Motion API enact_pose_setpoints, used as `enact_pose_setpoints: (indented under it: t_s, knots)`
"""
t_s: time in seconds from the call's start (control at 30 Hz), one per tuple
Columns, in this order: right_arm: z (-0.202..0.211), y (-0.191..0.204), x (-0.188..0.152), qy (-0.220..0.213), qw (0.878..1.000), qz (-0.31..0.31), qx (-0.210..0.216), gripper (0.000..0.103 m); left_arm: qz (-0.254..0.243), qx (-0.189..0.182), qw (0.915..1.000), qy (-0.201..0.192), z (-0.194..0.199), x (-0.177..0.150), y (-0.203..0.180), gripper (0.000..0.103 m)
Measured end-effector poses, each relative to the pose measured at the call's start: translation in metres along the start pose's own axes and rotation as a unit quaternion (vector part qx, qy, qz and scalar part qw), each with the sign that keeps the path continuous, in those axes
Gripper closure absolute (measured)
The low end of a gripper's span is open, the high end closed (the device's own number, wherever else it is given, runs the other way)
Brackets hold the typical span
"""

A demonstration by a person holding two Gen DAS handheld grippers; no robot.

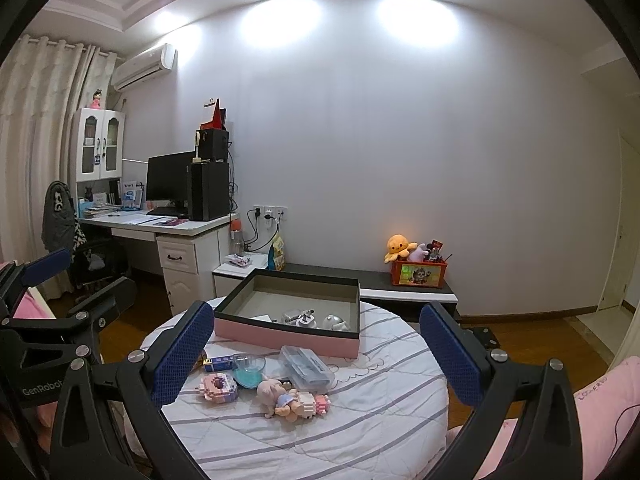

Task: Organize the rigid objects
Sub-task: 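Withdraw both tools from the box back over the bed, then move the right tool toward the doll and close it around the doll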

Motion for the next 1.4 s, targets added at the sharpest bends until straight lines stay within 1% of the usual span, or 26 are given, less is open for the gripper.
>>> enact_pose_setpoints:
  t_s: [0.2,0.3,0.4,0.43,0.57,0.7,0.73,0.87,0.93,1.03,1.17,1.23,1.33,1.4]
  knots:
    - [-0.002,0.000,-0.002,0.004,1.000,-0.001,0.001,0.000,-0.003,0.000,1.0000,0.005,-0.003,-0.003,0.000,0.000]
    - [-0.007,0.001,-0.006,0.011,1.000,-0.001,0.002,0.000,0.000,-0.009,0.9998,0.019,-0.010,-0.007,0.001,0.000]
    - [-0.017,0.003,-0.015,0.027,1.000,0.000,0.006,0.000,0.009,-0.020,0.9989,0.042,-0.023,-0.019,0.004,0.000]
    - [-0.021,0.004,-0.019,0.033,0.999,0.001,0.006,0.000,0.013,-0.024,0.9981,0.056,-0.030,-0.027,0.005,0.000]
    - [-0.050,0.005,-0.048,0.079,0.997,0.000,0.014,0.000,0.022,-0.027,0.9935,0.108,-0.057,-0.056,0.011,0.000]
    - [-0.086,0.004,-0.088,0.142,0.990,-0.008,0.021,0.000,0.032,-0.026,0.9858,0.163,-0.083,-0.087,0.020,0.000]
    - [-0.092,0.004,-0.095,0.154,0.988,-0.010,0.022,0.000,0.038,-0.025,0.9828,0.179,-0.091,-0.096,0.024,0.000]
    - [-0.128,0.007,-0.133,0.213,0.976,-0.024,0.032,0.000,0.054,-0.029,0.9733,0.221,-0.111,-0.122,0.031,0.000]
    - [-0.140,0.008,-0.142,0.228,0.972,-0.031,0.037,0.000,0.055,-0.028,0.9696,0.237,-0.120,-0.133,0.034,0.000]
    - [-0.159,0.009,-0.150,0.247,0.967,-0.042,0.040,0.000,0.054,-0.020,0.9657,0.253,-0.131,-0.144,0.039,0.000]
    - [-0.185,0.009,-0.155,0.271,0.960,-0.054,0.042,0.000,0.063,-0.021,0.9590,0.275,-0.144,-0.154,0.043,0.000]
    - [-0.197,0.009,-0.159,0.289,0.954,-0.061,0.048,0.000,0.068,-0.026,0.9566,0.282,-0.148,-0.158,0.042,0.000]
    - [-0.209,0.013,-0.165,0.309,0.947,-0.055,0.063,0.001,0.065,-0.041,0.9548,0.287,-0.151,-0.160,0.033,0.000]
    - [-0.210,0.011,-0.165,0.308,0.947,-0.055,0.073,0.005,0.060,-0.049,0.9551,0.286,-0.151,-0.160,0.025,0.000]
Point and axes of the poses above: each gripper's, at about its wrist camera, not at the fingertips, and z roughly against the way its jaws point, y to its left, x to its top, the point moved 3 cm from there along -z, roughly the way its jaws point, and after that the axes turned 1 degree about -z, right-handed, at the moved point
